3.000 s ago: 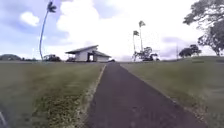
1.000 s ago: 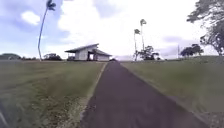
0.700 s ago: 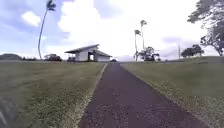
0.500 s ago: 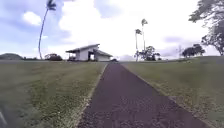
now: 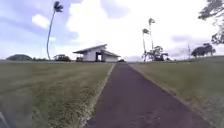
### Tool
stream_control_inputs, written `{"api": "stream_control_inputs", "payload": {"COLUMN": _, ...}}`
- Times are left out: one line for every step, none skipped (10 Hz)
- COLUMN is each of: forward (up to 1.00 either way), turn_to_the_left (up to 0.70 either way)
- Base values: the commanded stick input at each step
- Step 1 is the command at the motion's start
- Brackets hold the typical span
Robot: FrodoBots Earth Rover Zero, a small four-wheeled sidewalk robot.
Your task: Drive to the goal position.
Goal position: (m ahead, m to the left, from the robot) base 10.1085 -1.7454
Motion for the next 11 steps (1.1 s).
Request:
{"api": "stream_control_inputs", "payload": {"forward": 0.7, "turn_to_the_left": -0.35}}
{"api": "stream_control_inputs", "payload": {"forward": 0.7, "turn_to_the_left": -0.35}}
{"api": "stream_control_inputs", "payload": {"forward": 0.7, "turn_to_the_left": -0.19}}
{"api": "stream_control_inputs", "payload": {"forward": 0.7, "turn_to_the_left": -0.05}}
{"api": "stream_control_inputs", "payload": {"forward": 0.7, "turn_to_the_left": 0.0}}
{"api": "stream_control_inputs", "payload": {"forward": 0.7, "turn_to_the_left": 0.0}}
{"api": "stream_control_inputs", "payload": {"forward": 0.7, "turn_to_the_left": 0.0}}
{"api": "stream_control_inputs", "payload": {"forward": 0.7, "turn_to_the_left": 0.0}}
{"api": "stream_control_inputs", "payload": {"forward": 0.7, "turn_to_the_left": 0.0}}
{"api": "stream_control_inputs", "payload": {"forward": 0.7, "turn_to_the_left": 0.0}}
{"api": "stream_control_inputs", "payload": {"forward": 0.7, "turn_to_the_left": 0.0}}
